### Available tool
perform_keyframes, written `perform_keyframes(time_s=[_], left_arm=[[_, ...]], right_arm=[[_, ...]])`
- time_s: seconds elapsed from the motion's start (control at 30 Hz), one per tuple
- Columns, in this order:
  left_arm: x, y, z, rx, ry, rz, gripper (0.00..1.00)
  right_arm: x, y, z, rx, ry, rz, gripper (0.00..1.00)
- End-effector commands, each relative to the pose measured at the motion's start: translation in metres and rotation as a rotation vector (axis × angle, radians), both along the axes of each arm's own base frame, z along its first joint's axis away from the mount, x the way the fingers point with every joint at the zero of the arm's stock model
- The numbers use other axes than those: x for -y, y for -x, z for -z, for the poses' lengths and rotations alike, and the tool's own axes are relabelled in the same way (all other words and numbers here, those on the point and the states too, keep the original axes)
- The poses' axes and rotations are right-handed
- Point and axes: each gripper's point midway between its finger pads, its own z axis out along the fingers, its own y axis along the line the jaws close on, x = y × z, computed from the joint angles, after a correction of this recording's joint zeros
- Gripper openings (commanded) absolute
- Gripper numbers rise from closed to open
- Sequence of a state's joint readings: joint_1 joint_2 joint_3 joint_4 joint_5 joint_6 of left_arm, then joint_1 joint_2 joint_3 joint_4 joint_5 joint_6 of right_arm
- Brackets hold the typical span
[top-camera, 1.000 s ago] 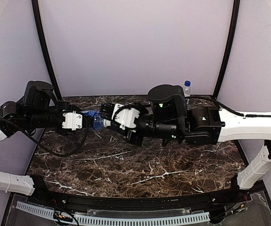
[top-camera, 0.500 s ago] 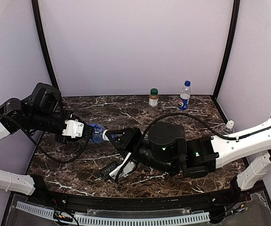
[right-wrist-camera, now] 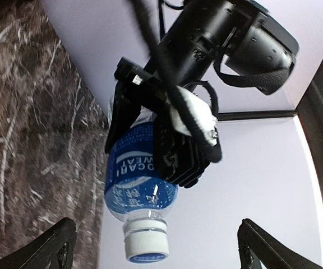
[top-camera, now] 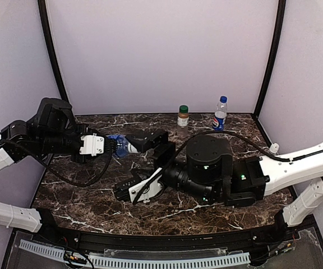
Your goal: Unscrew the bottle caps
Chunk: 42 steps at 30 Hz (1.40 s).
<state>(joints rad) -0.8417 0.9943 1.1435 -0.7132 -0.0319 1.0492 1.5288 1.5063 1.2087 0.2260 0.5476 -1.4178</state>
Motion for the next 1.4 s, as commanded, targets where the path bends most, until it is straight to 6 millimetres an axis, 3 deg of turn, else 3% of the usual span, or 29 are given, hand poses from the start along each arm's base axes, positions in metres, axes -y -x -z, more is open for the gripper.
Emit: perform_keyframes(time_s=[0.0, 0.1, 0.17, 0.27, 0.37, 0.47, 0.6, 1.0, 1.23, 1.37], left_arm=[[-0.003, -0.034, -0.022, 0.180, 0.078, -0.140, 0.35], [-0.008, -0.055, -0.036, 0.324, 0.104, -0.221, 0.36], [-0.011, -0.065, -0.045, 0.409, 0.108, -0.262, 0.36], [-0.014, -0.075, -0.056, 0.494, 0.104, -0.299, 0.36], [-0.015, -0.077, -0.058, 0.516, 0.091, -0.305, 0.36], [-0.015, -0.079, -0.057, 0.526, 0.076, -0.309, 0.36], [-0.014, -0.078, -0.054, 0.523, 0.064, -0.297, 0.36], [-0.013, -0.076, -0.051, 0.508, 0.060, -0.282, 0.35], [-0.012, -0.077, -0.053, 0.508, 0.062, -0.278, 0.35], [-0.011, -0.076, -0.050, 0.505, 0.059, -0.274, 0.35]], right_arm=[[0.019, -0.009, -0.059, -0.468, -0.356, -0.023, 0.99], [0.038, -0.036, -0.093, -0.881, -0.646, -0.067, 0.99], [0.050, -0.060, -0.101, -1.227, -0.801, -0.110, 0.99], [0.055, -0.092, -0.087, -1.620, -0.940, -0.055, 0.99], [0.047, -0.107, -0.066, -1.791, -0.946, 0.049, 0.97], [0.035, -0.111, -0.053, -1.925, -0.900, 0.052, 0.90], [0.024, -0.114, -0.046, -2.000, -0.856, 0.043, 0.81], [0.010, -0.124, -0.042, -1.995, -0.858, 0.006, 0.52], [0.007, -0.124, -0.040, -2.003, -0.848, -0.012, 0.50], [0.007, -0.122, -0.043, -1.991, -0.845, -0.032, 0.22]])
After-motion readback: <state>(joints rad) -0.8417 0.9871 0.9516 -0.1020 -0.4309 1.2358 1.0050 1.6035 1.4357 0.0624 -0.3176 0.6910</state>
